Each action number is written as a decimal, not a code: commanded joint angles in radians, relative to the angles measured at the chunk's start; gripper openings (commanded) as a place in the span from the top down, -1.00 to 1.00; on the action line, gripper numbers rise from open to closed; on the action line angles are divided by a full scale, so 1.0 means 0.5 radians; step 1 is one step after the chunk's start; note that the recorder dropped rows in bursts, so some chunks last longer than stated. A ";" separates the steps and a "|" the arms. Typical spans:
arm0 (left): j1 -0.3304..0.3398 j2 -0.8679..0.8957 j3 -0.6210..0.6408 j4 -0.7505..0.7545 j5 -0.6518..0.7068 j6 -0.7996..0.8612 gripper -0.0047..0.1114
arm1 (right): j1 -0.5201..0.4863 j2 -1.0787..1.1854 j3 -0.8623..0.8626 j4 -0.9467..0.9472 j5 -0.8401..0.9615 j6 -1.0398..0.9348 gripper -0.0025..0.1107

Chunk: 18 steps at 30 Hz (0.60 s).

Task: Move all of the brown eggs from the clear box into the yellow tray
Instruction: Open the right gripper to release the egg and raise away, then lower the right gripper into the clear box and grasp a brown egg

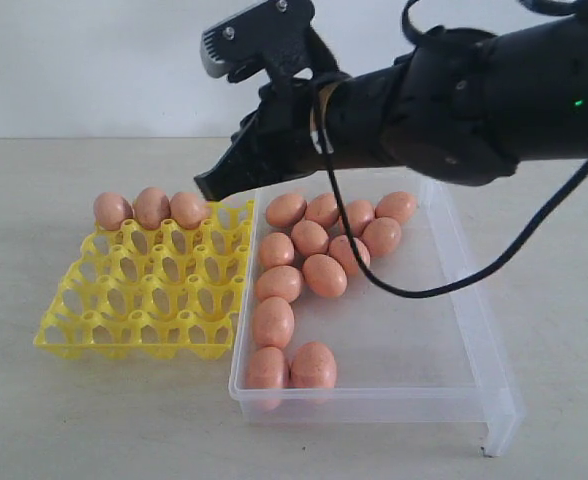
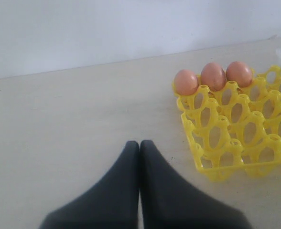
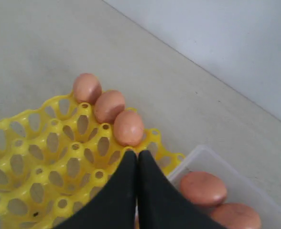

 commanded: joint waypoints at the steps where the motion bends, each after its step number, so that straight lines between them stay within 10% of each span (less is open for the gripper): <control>1: 0.005 -0.004 0.006 -0.005 -0.028 -0.023 0.99 | -0.098 -0.228 0.010 0.017 0.207 0.000 0.96; 18: 0.005 -0.004 0.006 -0.005 -0.028 -0.023 0.99 | -0.229 -0.063 -0.156 0.429 1.167 -0.223 0.96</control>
